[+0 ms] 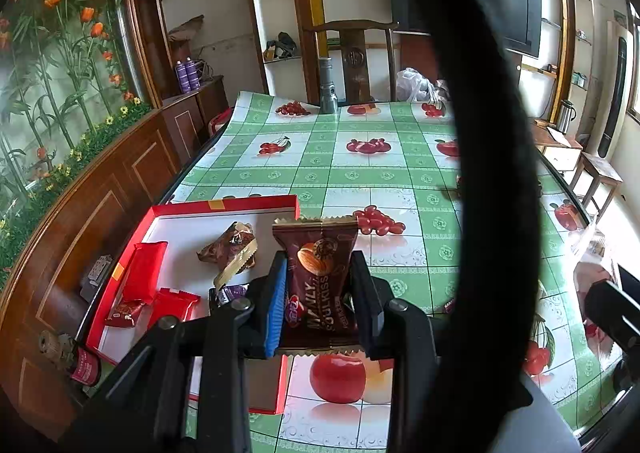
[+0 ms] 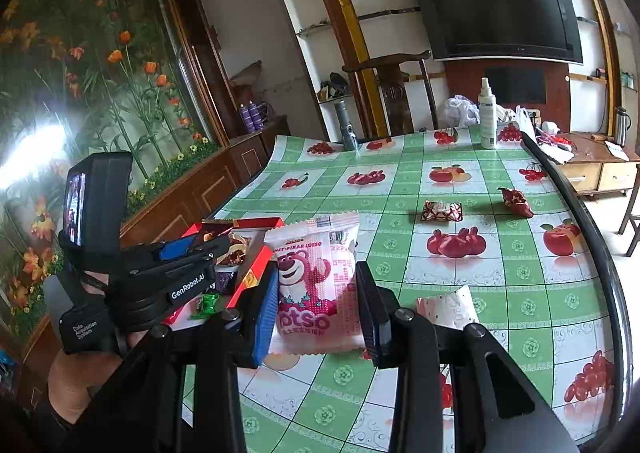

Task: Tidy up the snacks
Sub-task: 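Carry both held packets over the red-rimmed tray, then open left tool to drop chocolate packet while right tool releases pink packet into tray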

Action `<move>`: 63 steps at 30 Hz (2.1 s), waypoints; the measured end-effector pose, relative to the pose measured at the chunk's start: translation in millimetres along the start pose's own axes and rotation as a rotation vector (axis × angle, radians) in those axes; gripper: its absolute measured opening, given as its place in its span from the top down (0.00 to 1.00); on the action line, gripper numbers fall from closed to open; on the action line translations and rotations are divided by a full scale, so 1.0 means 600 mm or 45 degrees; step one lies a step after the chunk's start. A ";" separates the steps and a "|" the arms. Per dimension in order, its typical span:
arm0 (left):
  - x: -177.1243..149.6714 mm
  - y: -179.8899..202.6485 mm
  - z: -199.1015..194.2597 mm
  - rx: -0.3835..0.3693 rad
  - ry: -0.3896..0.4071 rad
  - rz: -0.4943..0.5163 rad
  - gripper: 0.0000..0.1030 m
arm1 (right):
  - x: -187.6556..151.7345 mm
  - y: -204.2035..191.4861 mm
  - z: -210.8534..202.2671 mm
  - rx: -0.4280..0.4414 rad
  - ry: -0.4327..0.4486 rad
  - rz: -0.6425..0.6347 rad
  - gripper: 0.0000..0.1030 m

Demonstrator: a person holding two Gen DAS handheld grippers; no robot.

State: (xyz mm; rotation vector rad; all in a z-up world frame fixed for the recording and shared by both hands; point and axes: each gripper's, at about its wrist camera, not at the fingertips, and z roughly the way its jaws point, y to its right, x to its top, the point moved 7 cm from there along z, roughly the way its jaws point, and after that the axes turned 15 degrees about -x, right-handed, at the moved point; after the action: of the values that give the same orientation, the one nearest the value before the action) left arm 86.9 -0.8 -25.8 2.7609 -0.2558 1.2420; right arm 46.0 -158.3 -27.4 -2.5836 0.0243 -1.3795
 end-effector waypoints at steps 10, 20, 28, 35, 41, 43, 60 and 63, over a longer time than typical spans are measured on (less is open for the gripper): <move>-0.004 -0.005 0.014 -0.025 -0.016 -0.026 0.69 | -0.009 -0.008 0.014 -0.005 -0.033 0.003 0.65; -0.005 -0.017 0.027 -0.027 -0.040 -0.036 0.69 | -0.012 -0.006 0.016 -0.022 -0.044 0.011 0.65; -0.005 -0.019 0.027 -0.022 -0.039 -0.036 0.69 | -0.014 -0.004 0.016 -0.023 -0.051 0.015 0.65; -0.010 -0.053 0.016 0.020 -0.035 -0.055 0.69 | -0.021 -0.026 0.027 0.007 -0.072 -0.014 0.65; -0.019 -0.132 -0.008 0.130 -0.021 -0.116 0.69 | -0.021 -0.075 0.053 0.073 -0.099 -0.076 0.65; -0.025 -0.168 -0.017 0.178 -0.016 -0.143 0.69 | -0.021 -0.105 0.070 0.118 -0.122 -0.105 0.65; -0.103 -0.359 0.044 0.328 -0.187 -0.306 0.69 | -0.064 -0.326 0.240 0.278 -0.328 -0.339 0.65; -0.109 -0.364 0.059 0.328 -0.214 -0.309 0.69 | -0.074 -0.327 0.259 0.263 -0.355 -0.341 0.65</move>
State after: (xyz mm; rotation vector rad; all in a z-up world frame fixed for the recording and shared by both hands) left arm 112.6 214.6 -103.8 3.0009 0.2386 1.0498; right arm 132.0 66.0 -109.7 -2.6439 -0.4969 -1.0174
